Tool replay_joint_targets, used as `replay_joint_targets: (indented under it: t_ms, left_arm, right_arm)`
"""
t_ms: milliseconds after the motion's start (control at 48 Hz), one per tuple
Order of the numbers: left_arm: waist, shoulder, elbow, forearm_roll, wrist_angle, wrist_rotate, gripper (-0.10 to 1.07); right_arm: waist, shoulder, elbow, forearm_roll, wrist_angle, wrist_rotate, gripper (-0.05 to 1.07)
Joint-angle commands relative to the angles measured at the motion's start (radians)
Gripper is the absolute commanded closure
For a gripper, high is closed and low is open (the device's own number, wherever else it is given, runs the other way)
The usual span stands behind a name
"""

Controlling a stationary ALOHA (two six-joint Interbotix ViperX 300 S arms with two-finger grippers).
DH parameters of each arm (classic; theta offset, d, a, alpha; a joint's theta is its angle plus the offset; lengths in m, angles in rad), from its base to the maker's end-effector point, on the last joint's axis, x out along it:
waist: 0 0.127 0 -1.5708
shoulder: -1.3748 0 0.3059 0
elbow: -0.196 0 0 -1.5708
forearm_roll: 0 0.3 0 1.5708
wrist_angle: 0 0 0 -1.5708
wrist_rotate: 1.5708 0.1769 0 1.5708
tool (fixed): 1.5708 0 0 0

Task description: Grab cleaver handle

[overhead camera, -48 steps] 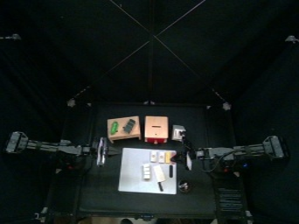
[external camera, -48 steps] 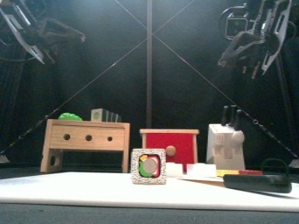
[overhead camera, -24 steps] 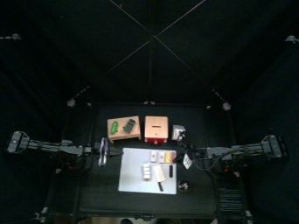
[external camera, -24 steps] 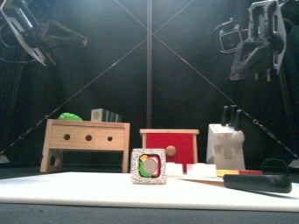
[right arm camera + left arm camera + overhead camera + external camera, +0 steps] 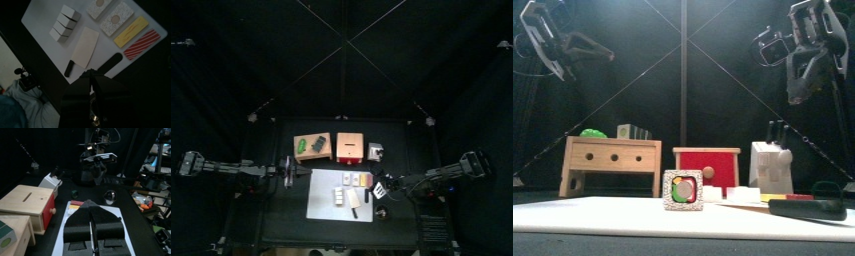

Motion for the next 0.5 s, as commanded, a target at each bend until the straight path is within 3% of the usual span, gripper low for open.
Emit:
replay_joint_targets:
  t_ms: [0,208,479]
  left_arm:
    - [0.008,0.002,-0.012,-0.006,-0.008,0.003,1.00]
    - [0.011,0.002,-0.012,-0.005,-0.008,0.002,1.00]
    - [0.011,0.003,-0.002,-0.005,-0.008,0.002,1.00]
  right_arm:
    - [0.052,0.031,-0.040,-0.052,0.002,0.074,0.86]
    - [0.146,0.178,-0.097,-0.133,0.002,0.249,0.86]
    - [0.175,0.362,-0.230,-0.138,0.049,0.319,0.83]
